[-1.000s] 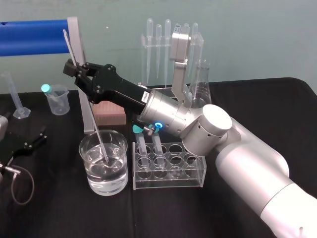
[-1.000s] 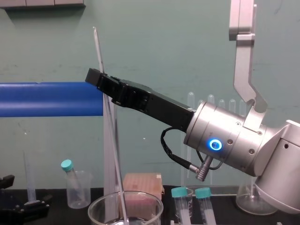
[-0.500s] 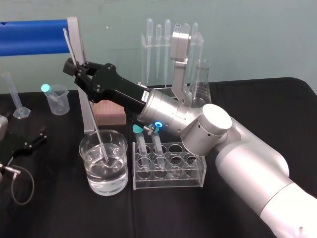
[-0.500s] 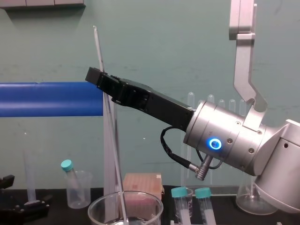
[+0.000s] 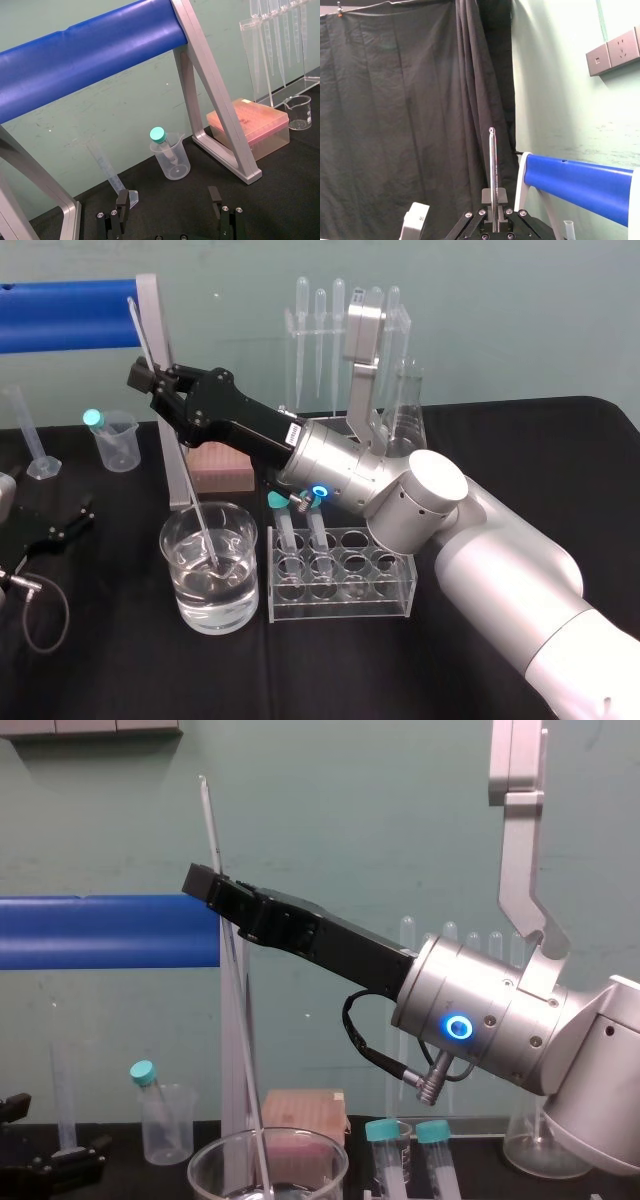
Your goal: Hold the thermometer with one hand and immerse one end into the beaker, then reinsert it into the test tube rack.
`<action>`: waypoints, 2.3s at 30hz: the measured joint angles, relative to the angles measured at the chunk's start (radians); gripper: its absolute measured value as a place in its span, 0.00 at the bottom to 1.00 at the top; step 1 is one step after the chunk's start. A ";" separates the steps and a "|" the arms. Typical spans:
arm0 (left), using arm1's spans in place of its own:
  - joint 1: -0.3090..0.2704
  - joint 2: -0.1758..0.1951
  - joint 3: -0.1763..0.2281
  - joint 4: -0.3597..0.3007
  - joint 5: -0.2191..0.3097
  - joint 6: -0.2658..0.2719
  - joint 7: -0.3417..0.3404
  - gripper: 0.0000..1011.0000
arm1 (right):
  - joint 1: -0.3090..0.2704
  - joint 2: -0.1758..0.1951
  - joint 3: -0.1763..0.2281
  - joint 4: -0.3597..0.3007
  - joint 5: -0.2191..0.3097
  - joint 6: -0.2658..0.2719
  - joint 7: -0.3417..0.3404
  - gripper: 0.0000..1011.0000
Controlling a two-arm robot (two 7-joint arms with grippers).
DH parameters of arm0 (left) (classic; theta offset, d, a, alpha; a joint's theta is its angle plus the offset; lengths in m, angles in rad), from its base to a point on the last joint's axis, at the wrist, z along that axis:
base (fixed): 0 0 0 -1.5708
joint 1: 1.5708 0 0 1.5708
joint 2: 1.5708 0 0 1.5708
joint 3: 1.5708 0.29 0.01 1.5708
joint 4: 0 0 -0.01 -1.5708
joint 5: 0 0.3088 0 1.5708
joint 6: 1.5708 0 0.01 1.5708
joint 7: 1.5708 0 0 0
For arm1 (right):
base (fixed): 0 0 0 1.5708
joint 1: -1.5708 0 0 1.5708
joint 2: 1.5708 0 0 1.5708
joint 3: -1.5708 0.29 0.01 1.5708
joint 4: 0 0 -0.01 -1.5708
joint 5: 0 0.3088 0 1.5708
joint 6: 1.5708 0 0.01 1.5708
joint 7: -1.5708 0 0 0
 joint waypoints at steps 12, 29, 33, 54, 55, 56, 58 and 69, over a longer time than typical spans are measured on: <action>0.000 0.000 0.000 0.000 0.000 0.000 0.000 1.00 | 0.000 0.000 0.000 0.000 0.000 0.000 0.000 0.06; 0.000 0.000 0.000 0.000 0.000 0.000 0.000 1.00 | 0.000 0.000 0.000 0.000 0.000 0.000 0.000 0.06; 0.000 0.000 0.000 0.000 0.000 0.000 0.000 1.00 | 0.000 0.000 0.000 0.000 0.000 0.000 0.000 0.06; 0.000 0.000 0.000 0.000 0.000 0.000 0.000 1.00 | 0.000 0.000 0.000 0.000 0.000 0.000 0.000 0.06; 0.000 0.000 0.000 0.000 0.000 0.000 0.000 1.00 | 0.000 0.000 0.000 0.000 0.000 0.000 0.000 0.06; 0.000 0.000 0.000 0.000 0.000 0.000 0.000 1.00 | 0.000 0.000 0.000 0.000 0.000 0.000 0.000 0.06; 0.000 0.000 0.000 0.000 0.000 0.000 0.000 1.00 | 0.000 0.000 0.000 0.000 0.000 0.000 0.000 0.06; 0.000 0.000 0.000 0.000 0.000 0.000 0.000 1.00 | 0.000 0.000 0.000 0.000 0.000 0.000 0.000 0.06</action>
